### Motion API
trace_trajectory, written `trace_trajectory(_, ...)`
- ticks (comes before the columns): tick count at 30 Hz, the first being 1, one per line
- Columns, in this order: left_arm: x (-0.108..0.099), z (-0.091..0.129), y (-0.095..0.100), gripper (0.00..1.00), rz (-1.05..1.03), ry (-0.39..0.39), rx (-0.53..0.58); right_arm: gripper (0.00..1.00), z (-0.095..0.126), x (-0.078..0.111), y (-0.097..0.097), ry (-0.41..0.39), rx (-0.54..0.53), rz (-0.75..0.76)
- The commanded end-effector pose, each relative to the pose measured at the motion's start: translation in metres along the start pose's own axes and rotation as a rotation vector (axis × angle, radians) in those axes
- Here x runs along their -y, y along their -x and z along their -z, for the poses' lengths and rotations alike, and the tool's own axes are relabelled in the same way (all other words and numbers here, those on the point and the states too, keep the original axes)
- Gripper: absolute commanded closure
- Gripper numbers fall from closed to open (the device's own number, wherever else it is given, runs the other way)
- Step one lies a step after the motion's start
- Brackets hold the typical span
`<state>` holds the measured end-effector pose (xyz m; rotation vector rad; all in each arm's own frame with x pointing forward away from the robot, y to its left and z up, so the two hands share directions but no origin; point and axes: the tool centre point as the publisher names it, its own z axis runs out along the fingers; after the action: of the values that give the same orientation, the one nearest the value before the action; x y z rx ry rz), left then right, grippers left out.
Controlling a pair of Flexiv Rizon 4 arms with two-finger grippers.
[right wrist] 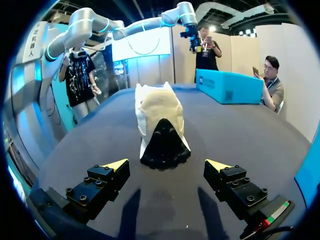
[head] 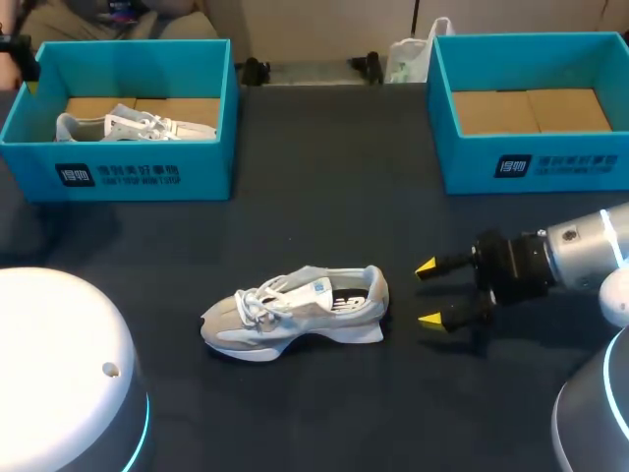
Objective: Take the shoe out of the shoebox, open the shoe tongue, remove and reinsert the insole, then place the shoe into the shoebox
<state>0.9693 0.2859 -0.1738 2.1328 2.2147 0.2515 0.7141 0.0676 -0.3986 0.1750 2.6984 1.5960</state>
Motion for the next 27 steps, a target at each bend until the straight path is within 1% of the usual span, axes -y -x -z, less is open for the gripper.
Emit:
trace_trajectory(1, 0.002, 0.000, 0.000, 0.00, 0.000, 0.003, -0.002, 0.00, -0.016, 0.003, 0.006, 0.015, -0.004, 0.000)
trace_trajectory(3, 0.002, 0.000, 0.000, 0.00, 0.000, 0.003, -0.002, 0.00, -0.021, 0.001, 0.008, 0.038, -0.004, 0.003)
trace_trajectory(10, 0.002, 0.000, 0.000, 0.00, 0.000, 0.003, -0.002, 0.00, -0.034, -0.003, 0.006, 0.077, -0.001, 0.004)
trace_trajectory(17, 0.002, 0.000, 0.000, 0.00, 0.000, 0.003, -0.002, 0.00, -0.049, -0.009, 0.001, 0.081, -0.013, 0.026)
trace_trajectory(23, 0.002, 0.000, 0.000, 0.00, 0.000, 0.003, -0.002, 0.00, -0.056, -0.012, -0.001, 0.103, -0.023, 0.056)
trace_trajectory(27, 0.002, 0.000, 0.000, 0.00, 0.000, 0.003, -0.002, 0.00, -0.059, -0.016, -0.001, 0.103, -0.026, 0.066)
